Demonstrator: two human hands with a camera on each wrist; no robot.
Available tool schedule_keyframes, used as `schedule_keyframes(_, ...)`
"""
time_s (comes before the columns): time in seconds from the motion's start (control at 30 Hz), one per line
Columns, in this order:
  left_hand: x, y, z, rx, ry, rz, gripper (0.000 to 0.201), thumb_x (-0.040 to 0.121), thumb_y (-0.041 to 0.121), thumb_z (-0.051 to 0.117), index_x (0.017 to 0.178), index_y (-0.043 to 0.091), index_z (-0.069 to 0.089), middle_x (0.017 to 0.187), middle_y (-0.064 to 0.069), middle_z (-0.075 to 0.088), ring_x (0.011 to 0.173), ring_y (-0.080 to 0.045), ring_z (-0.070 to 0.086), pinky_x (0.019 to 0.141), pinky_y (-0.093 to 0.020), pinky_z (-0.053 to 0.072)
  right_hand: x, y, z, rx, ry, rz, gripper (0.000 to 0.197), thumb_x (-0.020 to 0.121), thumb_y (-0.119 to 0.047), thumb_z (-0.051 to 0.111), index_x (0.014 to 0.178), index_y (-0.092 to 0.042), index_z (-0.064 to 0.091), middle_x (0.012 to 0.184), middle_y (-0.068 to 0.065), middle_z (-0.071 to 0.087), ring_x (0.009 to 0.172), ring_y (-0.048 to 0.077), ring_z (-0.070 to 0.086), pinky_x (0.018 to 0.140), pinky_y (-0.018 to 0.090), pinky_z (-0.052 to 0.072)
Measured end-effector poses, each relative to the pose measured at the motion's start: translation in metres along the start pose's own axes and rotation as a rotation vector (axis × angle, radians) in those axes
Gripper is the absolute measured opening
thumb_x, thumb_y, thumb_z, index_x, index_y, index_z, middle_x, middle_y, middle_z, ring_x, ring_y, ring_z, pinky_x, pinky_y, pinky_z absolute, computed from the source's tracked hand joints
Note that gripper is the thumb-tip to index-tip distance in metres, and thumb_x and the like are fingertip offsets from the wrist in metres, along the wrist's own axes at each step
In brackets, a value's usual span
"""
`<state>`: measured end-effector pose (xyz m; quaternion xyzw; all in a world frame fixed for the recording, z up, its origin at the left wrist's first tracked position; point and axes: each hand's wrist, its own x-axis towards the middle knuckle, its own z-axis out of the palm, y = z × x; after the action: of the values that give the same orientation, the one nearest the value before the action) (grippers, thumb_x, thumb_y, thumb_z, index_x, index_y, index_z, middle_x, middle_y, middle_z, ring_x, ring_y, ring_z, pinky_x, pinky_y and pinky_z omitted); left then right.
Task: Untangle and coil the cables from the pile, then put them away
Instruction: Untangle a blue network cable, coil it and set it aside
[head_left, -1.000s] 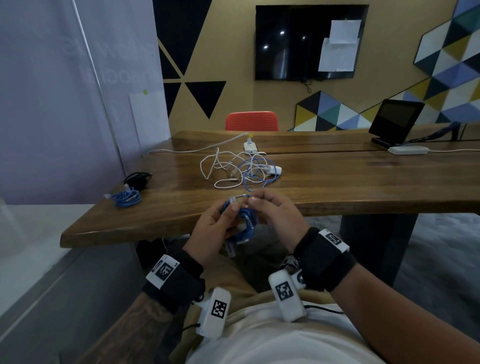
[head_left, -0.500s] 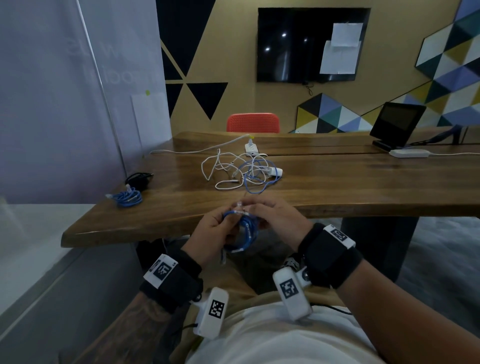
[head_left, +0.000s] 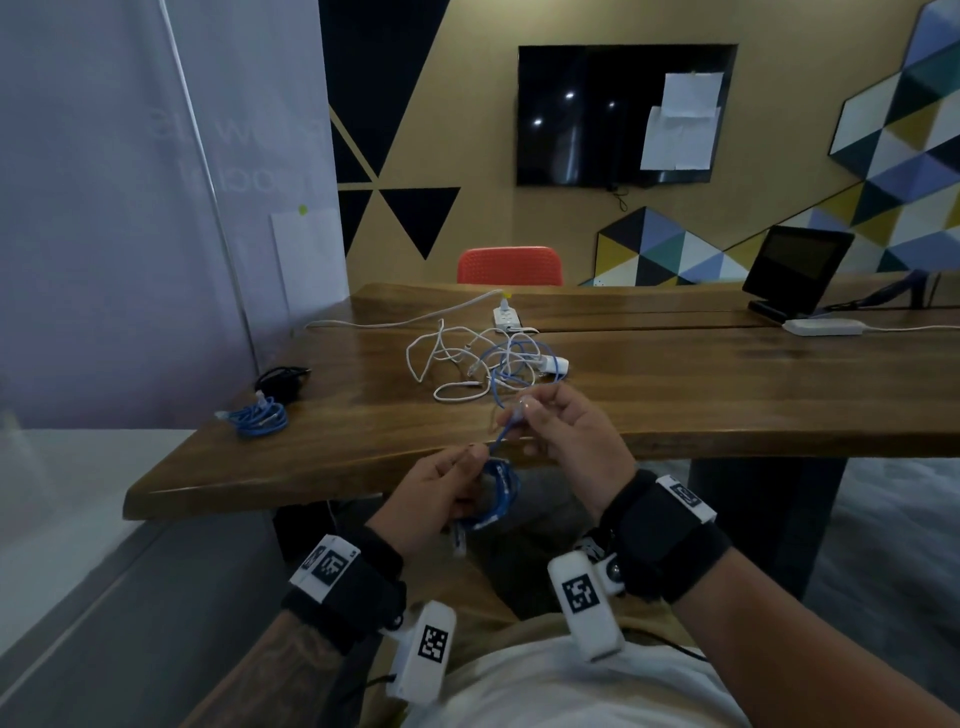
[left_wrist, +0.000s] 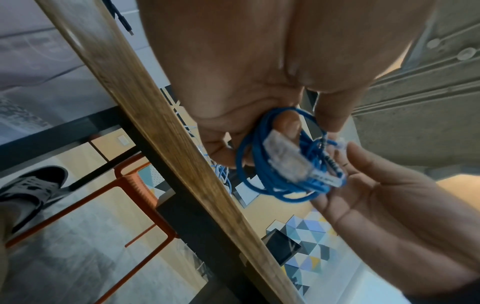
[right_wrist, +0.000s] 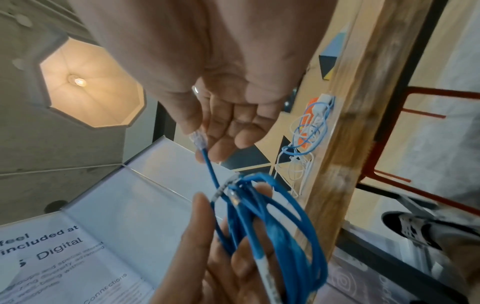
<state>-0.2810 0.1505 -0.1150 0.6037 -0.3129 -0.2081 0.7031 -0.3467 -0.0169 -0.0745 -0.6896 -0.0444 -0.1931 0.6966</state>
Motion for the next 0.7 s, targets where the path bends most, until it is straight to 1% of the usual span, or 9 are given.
schedule_keyframes(0.13, 0.008, -0.004, -0.002, 0.052, 0.032, 0.085, 0.027, 0.098, 0.027, 0.047, 0.099, 0.01, 0.068, 0.069, 0.004, 0.054, 0.059, -0.001, 0.052, 0.055, -0.014, 0.044, 0.003, -0.01, 0.001, 0.018, 0.124, -0.093, 0.012, 0.101, -0.005, 0.049, 0.11, 0.001, 0.056, 0.089, 0.009, 0.069, 0.073, 0.01, 0.063, 0.068, 0.023, 0.052)
schedule_keyframes(0.23, 0.011, -0.009, -0.005, 0.122, 0.075, 0.122, 0.023, 0.098, 0.037, 0.052, 0.097, 0.027, 0.073, 0.088, 0.002, 0.069, 0.078, -0.012, 0.06, 0.064, -0.02, 0.047, 0.005, -0.013, 0.0, 0.042, 0.18, -0.126, 0.008, 0.1, -0.002, 0.05, 0.104, -0.002, 0.057, 0.084, 0.007, 0.069, 0.069, 0.009, 0.061, 0.068, 0.022, 0.053)
schedule_keyframes(0.27, 0.01, -0.011, -0.005, 0.138, 0.085, 0.131, 0.022, 0.097, 0.04, 0.053, 0.094, 0.031, 0.073, 0.086, 0.005, 0.068, 0.077, -0.013, 0.058, 0.064, -0.022, 0.046, 0.005, -0.011, -0.001, 0.041, 0.191, -0.122, 0.008, 0.1, -0.002, 0.05, 0.103, -0.003, 0.057, 0.083, 0.005, 0.069, 0.069, 0.009, 0.061, 0.068, 0.023, 0.054)
schedule_keyframes(0.33, 0.009, -0.016, -0.003, 0.167, 0.088, 0.15, 0.019, 0.094, 0.04, 0.054, 0.088, 0.035, 0.071, 0.071, 0.011, 0.058, 0.066, -0.007, 0.049, 0.061, -0.021, 0.042, 0.005, -0.005, -0.005, 0.041, 0.202, -0.103, 0.008, 0.101, -0.005, 0.05, 0.104, -0.004, 0.057, 0.083, 0.004, 0.071, 0.071, 0.011, 0.061, 0.07, 0.026, 0.054)
schedule_keyframes(0.37, 0.008, -0.018, -0.002, 0.176, 0.089, 0.15, 0.018, 0.094, 0.039, 0.053, 0.087, 0.035, 0.07, 0.069, 0.011, 0.054, 0.063, -0.006, 0.046, 0.06, -0.02, 0.041, 0.004, -0.003, -0.006, 0.056, 0.202, -0.09, 0.008, 0.101, -0.006, 0.05, 0.105, -0.005, 0.057, 0.083, 0.004, 0.071, 0.071, 0.012, 0.061, 0.07, 0.027, 0.054)
schedule_keyframes(0.43, 0.008, -0.02, 0.0, 0.176, 0.105, 0.141, 0.017, 0.095, 0.039, 0.054, 0.092, 0.033, 0.069, 0.072, 0.006, 0.053, 0.063, -0.005, 0.047, 0.06, -0.021, 0.041, 0.005, 0.003, -0.01, 0.106, 0.205, -0.057, 0.009, 0.102, -0.005, 0.049, 0.108, -0.009, 0.055, 0.083, 0.003, 0.073, 0.07, 0.011, 0.061, 0.07, 0.028, 0.054)
schedule_keyframes(0.53, 0.009, -0.02, 0.002, 0.1, 0.143, 0.13, 0.023, 0.097, 0.034, 0.052, 0.103, 0.019, 0.068, 0.084, -0.005, 0.06, 0.066, -0.005, 0.054, 0.061, -0.019, 0.045, 0.006, 0.008, -0.016, 0.105, 0.177, -0.027, 0.018, 0.101, -0.001, 0.049, 0.116, -0.009, 0.053, 0.084, 0.004, 0.075, 0.066, 0.01, 0.061, 0.067, 0.025, 0.055)
schedule_keyframes(0.6, 0.01, -0.016, 0.004, 0.006, 0.168, 0.117, 0.023, 0.1, 0.025, 0.048, 0.105, 0.011, 0.066, 0.091, -0.005, 0.069, 0.074, -0.005, 0.064, 0.063, -0.018, 0.049, 0.005, 0.012, -0.016, 0.02, 0.117, 0.002, 0.017, 0.1, -0.001, 0.051, 0.112, -0.008, 0.059, 0.089, 0.003, 0.074, 0.07, 0.01, 0.062, 0.068, 0.025, 0.055)
schedule_keyframes(0.7, 0.009, -0.012, 0.004, -0.077, 0.198, 0.109, 0.025, 0.093, 0.028, 0.053, 0.101, 0.009, 0.067, 0.092, -0.004, 0.073, 0.083, -0.01, 0.068, 0.067, -0.021, 0.052, 0.0, 0.018, -0.011, -0.047, 0.062, 0.06, 0.014, 0.098, 0.001, 0.053, 0.109, -0.002, 0.062, 0.093, 0.007, 0.07, 0.074, 0.01, 0.062, 0.066, 0.023, 0.052)
